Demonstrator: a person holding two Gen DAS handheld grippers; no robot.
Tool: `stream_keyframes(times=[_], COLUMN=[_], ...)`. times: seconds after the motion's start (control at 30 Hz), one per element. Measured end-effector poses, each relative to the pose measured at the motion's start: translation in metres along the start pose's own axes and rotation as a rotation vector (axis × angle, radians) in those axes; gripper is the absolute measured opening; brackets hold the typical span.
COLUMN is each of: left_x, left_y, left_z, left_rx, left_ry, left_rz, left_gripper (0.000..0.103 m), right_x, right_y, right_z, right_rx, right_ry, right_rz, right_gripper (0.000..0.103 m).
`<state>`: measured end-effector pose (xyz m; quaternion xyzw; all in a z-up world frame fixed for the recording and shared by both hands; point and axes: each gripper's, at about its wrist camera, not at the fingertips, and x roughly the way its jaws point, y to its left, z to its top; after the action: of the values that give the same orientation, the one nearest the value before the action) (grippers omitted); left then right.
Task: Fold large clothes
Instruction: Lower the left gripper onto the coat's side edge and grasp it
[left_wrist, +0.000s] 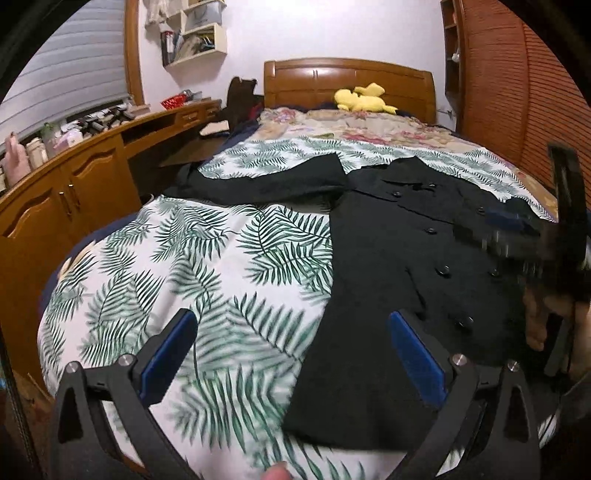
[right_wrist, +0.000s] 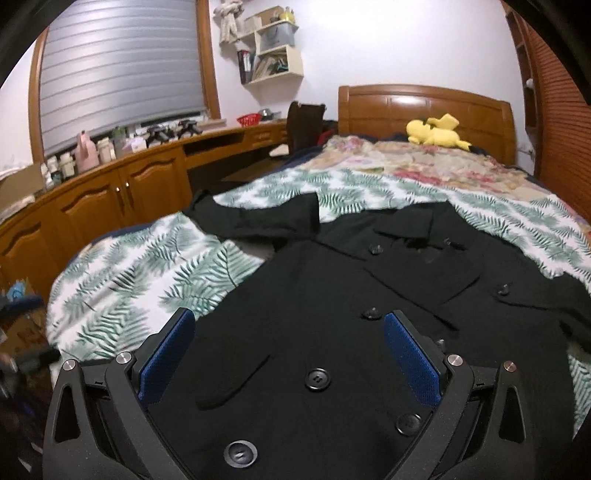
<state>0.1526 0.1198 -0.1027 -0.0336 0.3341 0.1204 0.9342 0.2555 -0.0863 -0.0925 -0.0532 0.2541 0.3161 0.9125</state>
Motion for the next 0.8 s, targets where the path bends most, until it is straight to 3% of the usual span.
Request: stream_keyframes(times=[0.1, 0.37, 0.57, 0.8], left_x=[0.025, 0.099, 0.149, 0.199], left_y=[0.012, 0.034, 0.053, 0.088], left_z=[0.022, 0.076, 0.106, 0.129], left_rx=[-0.003, -0.091, -0.104, -0.229], left_ry=[0.006, 0.018, 0.027, 0.045], left_rz=[-0.043, -0.189, -0.168, -0.169], left_gripper=[0.103, 0.103, 0.099, 0.096], right_x=[0.018, 0.038, 0.043, 0.047], right_y=[-0.003, -0.018, -0.017, -0.011], right_z=[-0.010, -0.020, -0.021, -0.022], right_rx=[-0.028, 0.026, 0.014, -0.002], right_ry=[0.056, 0.123, 0.143, 0.161], right_rz=[-0.023, 0.024, 0.029, 0.030], right_gripper=[0.103, 0.103, 0.103, 0.103])
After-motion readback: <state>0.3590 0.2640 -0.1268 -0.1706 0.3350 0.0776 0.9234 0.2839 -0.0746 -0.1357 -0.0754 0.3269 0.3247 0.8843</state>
